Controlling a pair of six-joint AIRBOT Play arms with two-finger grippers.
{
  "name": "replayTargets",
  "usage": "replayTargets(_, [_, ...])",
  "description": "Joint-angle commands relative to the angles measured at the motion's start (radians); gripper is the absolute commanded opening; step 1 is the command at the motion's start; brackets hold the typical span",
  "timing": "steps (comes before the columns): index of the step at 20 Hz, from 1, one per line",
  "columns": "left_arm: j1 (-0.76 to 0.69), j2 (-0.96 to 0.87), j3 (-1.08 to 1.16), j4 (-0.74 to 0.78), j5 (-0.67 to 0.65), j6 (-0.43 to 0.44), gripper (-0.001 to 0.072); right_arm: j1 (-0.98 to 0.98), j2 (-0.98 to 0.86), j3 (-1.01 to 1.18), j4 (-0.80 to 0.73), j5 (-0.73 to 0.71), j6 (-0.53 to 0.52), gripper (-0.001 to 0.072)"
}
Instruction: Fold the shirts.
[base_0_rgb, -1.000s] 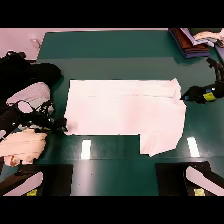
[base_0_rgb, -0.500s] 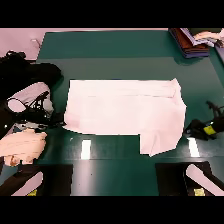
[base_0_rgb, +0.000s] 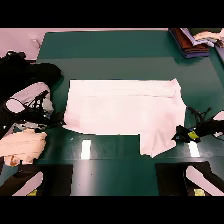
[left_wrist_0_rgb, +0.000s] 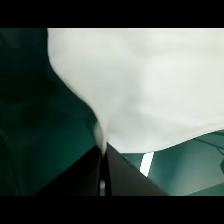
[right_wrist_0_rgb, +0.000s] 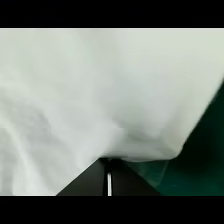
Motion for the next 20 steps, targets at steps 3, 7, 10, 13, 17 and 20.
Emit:
replayTargets(3, [0.001, 0.132, 0.003, 0.068, -0.121, -0.001, 0.0021, 0.044, 0.039, 0.157, 0.006, 0.145, -0.023, 0.0012])
replayTargets(7, [0.001, 0.283, 0.003, 0.077, -0.327, -0.002, 0.0021, 0.045, 0.216, 0.249, -0.109, 0.283, -0.021, 0.0012])
replayTargets(10, [0.001, 0.314, 0.003, 0.079, -0.356, -0.02, 0.0021, 0.045, 0.318, 0.288, -0.114, 0.298, 0.0, 0.0012])
replayTargets(13, [0.001, 0.3, 0.003, 0.079, -0.222, -0.024, 0.002, 0.045, 0.302, 0.365, -0.113, 0.267, 0.008, 0.0011])
replayTargets(17, [0.001, 0.166, 0.02, 0.076, -0.046, -0.024, 0.0021, 0.118, 0.106, 0.527, -0.114, 0.187, 0.008, 0.0011])
replayTargets(20, [0.001, -0.011, 0.117, 0.072, 0.046, -0.023, 0.0021, 0.196, -0.097, 0.661, -0.116, 0.108, 0.024, 0.0011])
